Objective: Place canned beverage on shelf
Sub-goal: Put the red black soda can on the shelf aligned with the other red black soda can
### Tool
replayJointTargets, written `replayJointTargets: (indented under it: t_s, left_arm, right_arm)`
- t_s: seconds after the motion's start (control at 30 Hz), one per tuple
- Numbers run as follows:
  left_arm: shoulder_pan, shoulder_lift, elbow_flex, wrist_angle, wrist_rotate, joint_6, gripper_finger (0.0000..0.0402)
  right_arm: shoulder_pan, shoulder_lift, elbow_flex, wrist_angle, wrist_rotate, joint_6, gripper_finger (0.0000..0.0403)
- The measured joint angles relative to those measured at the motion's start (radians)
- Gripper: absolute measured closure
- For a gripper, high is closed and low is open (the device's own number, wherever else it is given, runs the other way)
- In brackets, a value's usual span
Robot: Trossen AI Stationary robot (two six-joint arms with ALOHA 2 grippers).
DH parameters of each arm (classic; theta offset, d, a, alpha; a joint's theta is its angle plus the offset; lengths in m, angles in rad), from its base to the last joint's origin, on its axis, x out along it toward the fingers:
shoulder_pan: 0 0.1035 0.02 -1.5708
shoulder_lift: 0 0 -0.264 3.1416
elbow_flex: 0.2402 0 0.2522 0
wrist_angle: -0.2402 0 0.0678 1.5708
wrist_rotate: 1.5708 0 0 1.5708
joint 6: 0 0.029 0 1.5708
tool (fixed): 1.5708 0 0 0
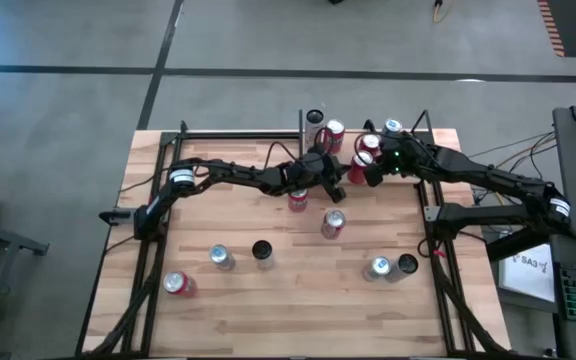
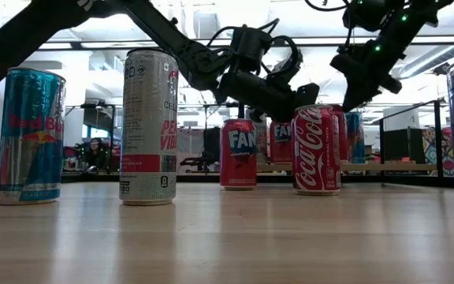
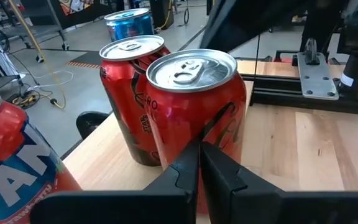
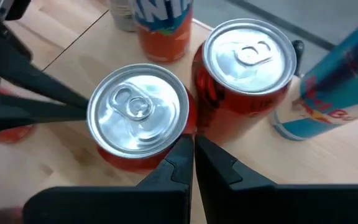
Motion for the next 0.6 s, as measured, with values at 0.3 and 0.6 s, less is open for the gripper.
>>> replayJointTargets:
  t_s: [0.3, 0.6]
  left_arm:
    - [0.007, 0.0, 0.0, -0.005, -0.003, 0.0, 0.0402]
    - [0.011, -0.001, 0.0, -0.009, -0.011, 0.0, 0.0402]
  right_arm:
    - [0.004, 0.002, 0.0, -0.005, -0.068, 0.008, 0.0394]
    - [0.005, -0.018, 0.003, -0.026, -0.123, 0.022, 0.0394]
